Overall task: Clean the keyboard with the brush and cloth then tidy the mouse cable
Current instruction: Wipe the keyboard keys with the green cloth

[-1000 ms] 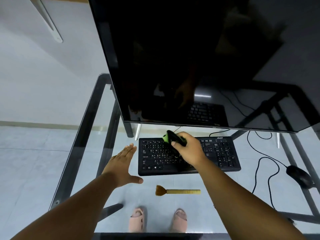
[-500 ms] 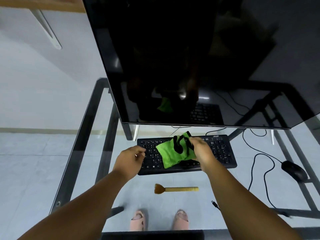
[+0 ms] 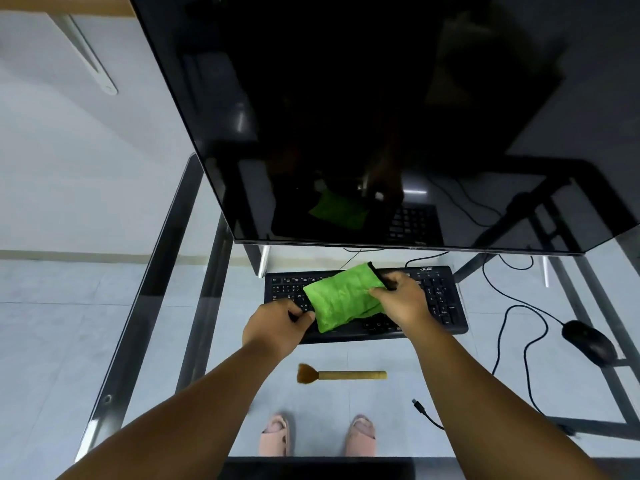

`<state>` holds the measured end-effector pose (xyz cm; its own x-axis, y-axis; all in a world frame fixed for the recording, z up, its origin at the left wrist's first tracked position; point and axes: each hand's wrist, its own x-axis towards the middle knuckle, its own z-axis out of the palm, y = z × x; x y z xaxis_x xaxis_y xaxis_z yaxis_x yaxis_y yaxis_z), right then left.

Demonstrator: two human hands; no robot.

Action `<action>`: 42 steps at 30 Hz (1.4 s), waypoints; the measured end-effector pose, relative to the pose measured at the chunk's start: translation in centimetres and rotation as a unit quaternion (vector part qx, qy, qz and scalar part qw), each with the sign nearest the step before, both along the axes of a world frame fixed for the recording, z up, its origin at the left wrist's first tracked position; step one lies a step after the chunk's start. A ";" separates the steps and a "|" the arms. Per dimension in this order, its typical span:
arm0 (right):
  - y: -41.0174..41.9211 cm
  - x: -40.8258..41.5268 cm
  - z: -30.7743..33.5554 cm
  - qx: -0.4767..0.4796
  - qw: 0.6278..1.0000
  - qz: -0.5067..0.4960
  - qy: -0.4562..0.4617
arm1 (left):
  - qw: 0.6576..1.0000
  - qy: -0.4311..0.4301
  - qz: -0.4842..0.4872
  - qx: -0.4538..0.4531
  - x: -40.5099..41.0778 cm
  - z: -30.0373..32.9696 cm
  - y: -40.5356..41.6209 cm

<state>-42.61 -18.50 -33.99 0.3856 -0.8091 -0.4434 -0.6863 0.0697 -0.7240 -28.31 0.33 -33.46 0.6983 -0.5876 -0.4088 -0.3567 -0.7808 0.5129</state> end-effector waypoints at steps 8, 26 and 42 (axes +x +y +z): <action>-0.4 -1.1 -0.1 -0.004 1.000 0.019 -0.011 | 0.994 0.065 0.085 0.004 -2.7 0.6 -3.1; 3.0 -5.9 -1.3 -0.111 0.987 0.049 -0.104 | 0.864 0.312 0.239 -0.316 -3.5 2.7 -4.9; 8.3 -5.3 -2.4 -0.184 0.903 0.365 0.132 | 0.738 0.604 0.136 -0.268 0.3 3.7 3.6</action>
<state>-47.94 -10.18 -36.40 0.7956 -0.4943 -0.3503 -0.6047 -0.6827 -0.4102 -28.04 3.94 -29.80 0.1376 -0.7961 -0.5894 0.7466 -0.3077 0.5899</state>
